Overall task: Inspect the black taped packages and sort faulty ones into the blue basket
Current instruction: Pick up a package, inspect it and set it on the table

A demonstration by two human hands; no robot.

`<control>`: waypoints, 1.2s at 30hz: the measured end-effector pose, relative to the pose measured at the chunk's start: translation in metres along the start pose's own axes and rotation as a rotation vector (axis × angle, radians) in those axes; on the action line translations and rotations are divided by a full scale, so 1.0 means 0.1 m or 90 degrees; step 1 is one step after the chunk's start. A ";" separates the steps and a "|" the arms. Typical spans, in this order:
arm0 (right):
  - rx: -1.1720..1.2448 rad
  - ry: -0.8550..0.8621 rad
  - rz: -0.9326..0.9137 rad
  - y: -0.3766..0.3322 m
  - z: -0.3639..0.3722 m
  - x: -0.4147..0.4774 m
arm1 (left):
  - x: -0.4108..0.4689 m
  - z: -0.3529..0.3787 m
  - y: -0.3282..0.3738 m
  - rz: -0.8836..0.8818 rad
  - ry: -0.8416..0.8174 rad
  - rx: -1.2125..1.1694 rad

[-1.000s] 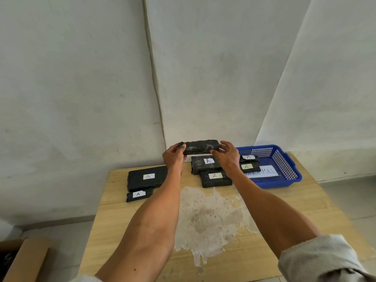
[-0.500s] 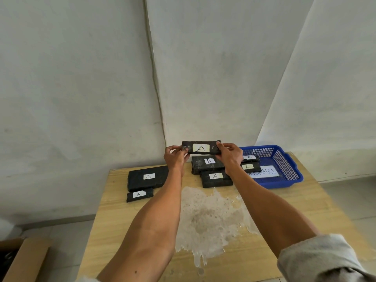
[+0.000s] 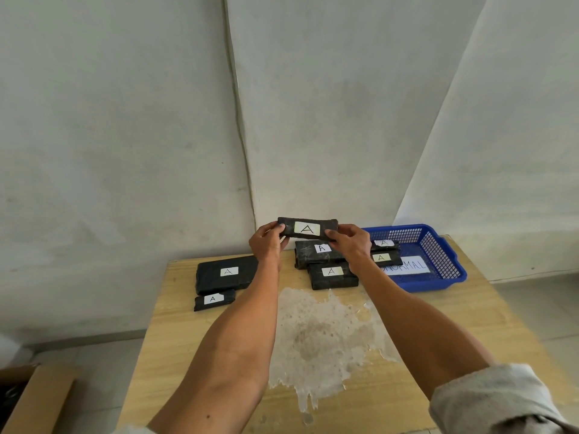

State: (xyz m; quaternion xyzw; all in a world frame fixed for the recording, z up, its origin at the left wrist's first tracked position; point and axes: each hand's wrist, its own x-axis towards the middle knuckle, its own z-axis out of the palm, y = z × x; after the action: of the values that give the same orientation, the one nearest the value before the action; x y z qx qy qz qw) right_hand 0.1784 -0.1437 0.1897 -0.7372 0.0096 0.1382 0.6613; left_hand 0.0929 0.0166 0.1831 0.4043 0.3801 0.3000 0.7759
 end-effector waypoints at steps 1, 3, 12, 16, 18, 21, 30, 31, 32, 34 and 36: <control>-0.009 -0.002 0.003 0.02 0.00 0.01 | 0.00 0.01 0.01 0.005 -0.004 0.006; -0.013 0.008 0.007 0.05 0.00 0.01 | -0.02 0.03 0.02 0.001 -0.027 0.001; -0.241 -0.067 -0.098 0.17 -0.01 0.01 | -0.14 0.17 0.10 -0.096 -0.187 0.010; -0.267 -0.047 -0.087 0.15 0.01 -0.02 | -0.24 0.26 0.12 -0.150 -0.299 0.058; -0.270 -0.046 -0.090 0.16 0.03 -0.04 | -0.28 0.30 0.10 -0.147 -0.309 0.063; -0.289 -0.026 -0.097 0.19 0.03 -0.04 | -0.29 0.35 0.07 -0.116 -0.286 0.067; -0.314 -0.011 -0.116 0.18 0.01 0.00 | -0.22 0.37 0.03 -0.049 -0.233 0.073; -0.321 -0.008 -0.116 0.18 0.02 0.01 | -0.21 0.37 0.03 -0.046 -0.233 0.070; -0.325 -0.006 -0.116 0.18 0.02 0.01 | -0.21 0.37 0.03 -0.044 -0.232 0.067; -0.330 -0.004 -0.120 0.19 0.03 0.01 | -0.20 0.36 0.05 -0.043 -0.232 0.066; -0.331 -0.005 -0.125 0.18 0.04 0.00 | -0.19 0.35 0.05 -0.038 -0.234 0.066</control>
State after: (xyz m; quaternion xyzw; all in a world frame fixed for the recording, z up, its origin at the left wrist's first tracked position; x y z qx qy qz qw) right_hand 0.1741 -0.1422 0.1724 -0.8791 -0.1002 0.0742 0.4601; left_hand 0.1112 -0.0101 0.2074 0.4803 0.2587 0.1781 0.8189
